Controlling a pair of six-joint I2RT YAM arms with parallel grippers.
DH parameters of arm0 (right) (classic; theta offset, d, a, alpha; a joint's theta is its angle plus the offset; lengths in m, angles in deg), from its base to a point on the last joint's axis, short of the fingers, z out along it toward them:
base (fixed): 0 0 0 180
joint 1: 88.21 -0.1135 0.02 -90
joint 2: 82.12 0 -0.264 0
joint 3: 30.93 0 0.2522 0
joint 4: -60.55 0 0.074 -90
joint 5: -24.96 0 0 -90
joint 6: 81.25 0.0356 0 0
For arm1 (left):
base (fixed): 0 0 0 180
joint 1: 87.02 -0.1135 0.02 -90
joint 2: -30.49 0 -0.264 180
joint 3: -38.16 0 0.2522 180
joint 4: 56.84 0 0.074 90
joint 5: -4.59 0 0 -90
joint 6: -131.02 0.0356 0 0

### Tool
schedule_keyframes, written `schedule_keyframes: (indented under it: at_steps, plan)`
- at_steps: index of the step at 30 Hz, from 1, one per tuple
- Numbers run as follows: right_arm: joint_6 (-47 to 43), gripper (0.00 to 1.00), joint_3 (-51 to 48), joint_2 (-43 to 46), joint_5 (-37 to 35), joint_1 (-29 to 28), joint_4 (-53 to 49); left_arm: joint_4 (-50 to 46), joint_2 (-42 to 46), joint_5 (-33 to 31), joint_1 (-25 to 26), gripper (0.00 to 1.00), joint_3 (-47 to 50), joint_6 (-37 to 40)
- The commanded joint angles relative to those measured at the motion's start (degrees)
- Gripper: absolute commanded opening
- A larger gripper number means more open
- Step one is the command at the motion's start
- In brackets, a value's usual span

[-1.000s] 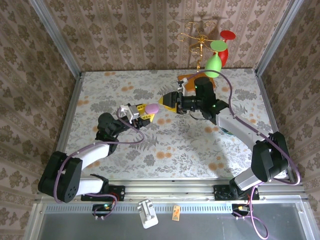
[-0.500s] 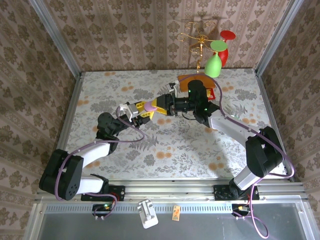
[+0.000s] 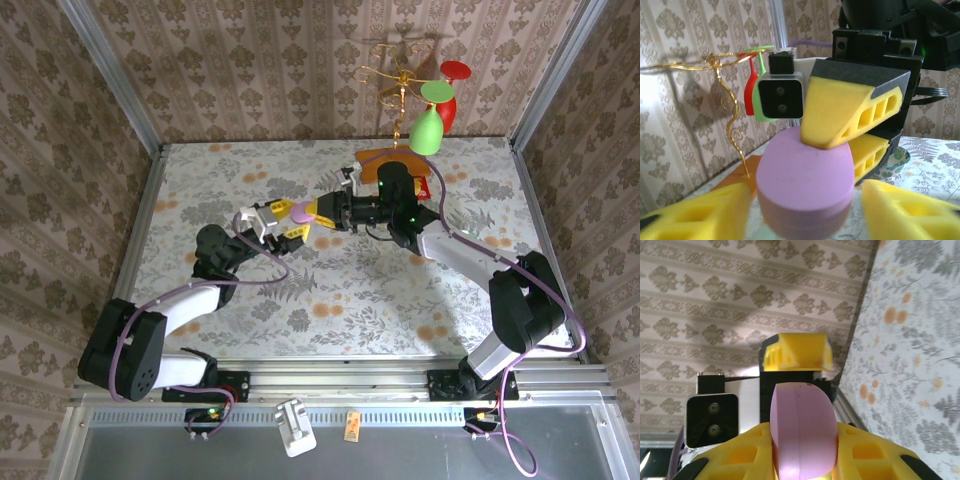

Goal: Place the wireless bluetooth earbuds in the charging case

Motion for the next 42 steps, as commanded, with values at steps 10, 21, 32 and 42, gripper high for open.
schedule_keyframes:
  at_steps: [10,21,32,42]
  plan:
    - [-14.42,0.24,-3.1,-6.53,-13.34,8.23,-14.1,-28.21,9.29,-9.71,3.52,0.92,3.65,11.71]
    - [-15.23,0.24,-0.84,-17.54,-19.0,8.33,-15.1,-34.69,8.19,-9.67,4.99,0.95,1.87,13.91]
    - [-22.22,0.49,-0.5,-15.19,-24.94,8.28,-22.81,-33.48,7.14,-13.31,3.2,0.97,0.61,8.78]
    - [-40.39,0.9,-0.69,-0.68,-44.41,8.85,-31.35,-31.11,13.26,-40.99,-4.17,1.0,3.18,7.82]
